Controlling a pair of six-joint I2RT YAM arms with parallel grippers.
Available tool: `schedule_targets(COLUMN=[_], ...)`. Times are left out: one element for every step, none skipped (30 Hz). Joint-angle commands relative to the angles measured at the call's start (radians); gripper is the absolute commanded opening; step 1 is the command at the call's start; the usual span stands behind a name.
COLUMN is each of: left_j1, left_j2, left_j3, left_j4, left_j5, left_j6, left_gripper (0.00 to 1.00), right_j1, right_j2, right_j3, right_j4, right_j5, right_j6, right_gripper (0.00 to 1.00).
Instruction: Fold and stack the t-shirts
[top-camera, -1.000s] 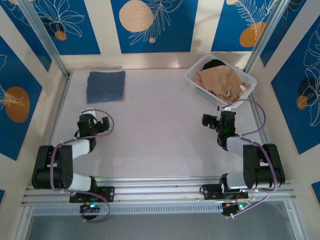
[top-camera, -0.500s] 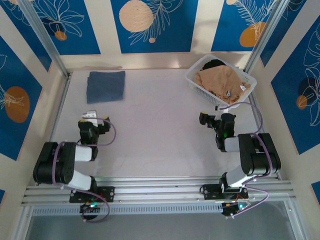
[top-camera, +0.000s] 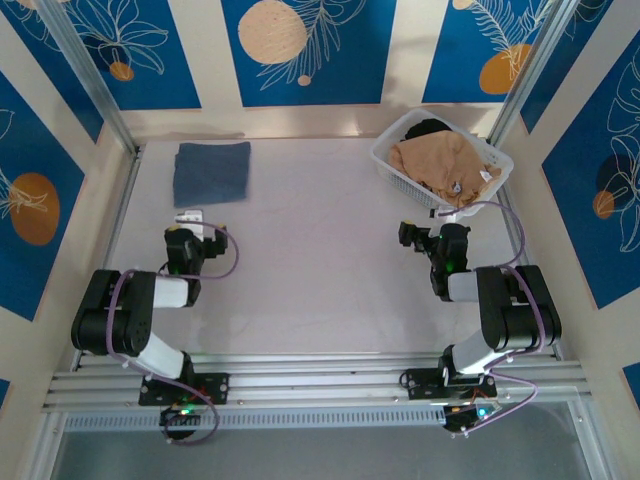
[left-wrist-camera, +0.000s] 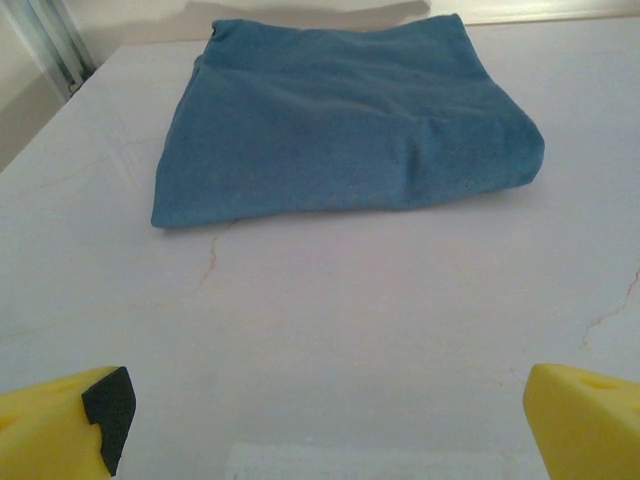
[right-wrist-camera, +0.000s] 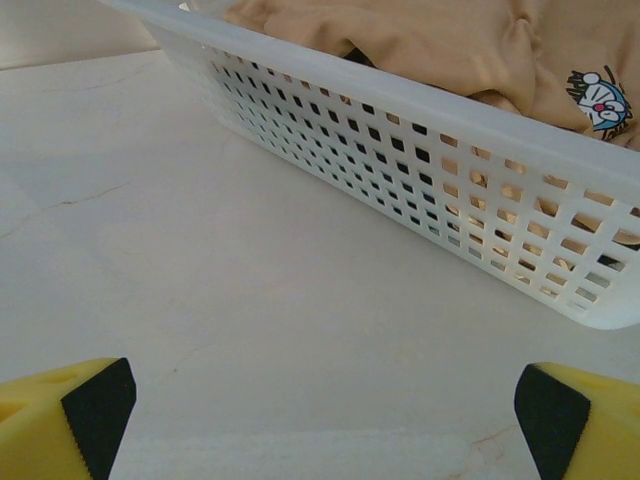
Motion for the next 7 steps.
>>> schedule_targets(left_j1=[-0.013,-0.014,-0.015,-0.016,-0.016,-0.015,-0.016], left_j2=[-0.002,-0.002,-0.002,0.000,-0.002,-0.002,-0.002], left_j3=[0.001,0.005,0.006,0.006,0.005,0.004,0.004], left_j4=[-0.007,-0.010,-0.009,-0.010,-0.010,-0.009,-0.008], left_j5=[0.004,0.001,0.000,0.000,0.000,0.000,0.000], left_j6=[0.025,0.027,0.027,0.027,0.026,0.027,0.026], left_gripper=[1.00,1.00,1.00,1.00,1.00,1.00,1.00], right_j1=[0.005,0.005,0.004,0.004,0.004,0.005,0.006], right_j2=[0.002,0.004,0.004,0.004,0.003,0.002,0.002], right_j3=[0.017,0.021,0.022,0.020,0.018,0.016,0.015], right_j4=[0.012,0.007,0.004,0.006,0.010,0.013,0.013], right_j5=[0.022,0.023,0.022,0.022,0.023,0.025,0.024], right_j6=[-0.018,-0.018,-0.018,-0.018,-0.018,-0.018,-0.018], right_gripper=[0.99,0.99,0.99,0.99,0.99,0.99,0.99])
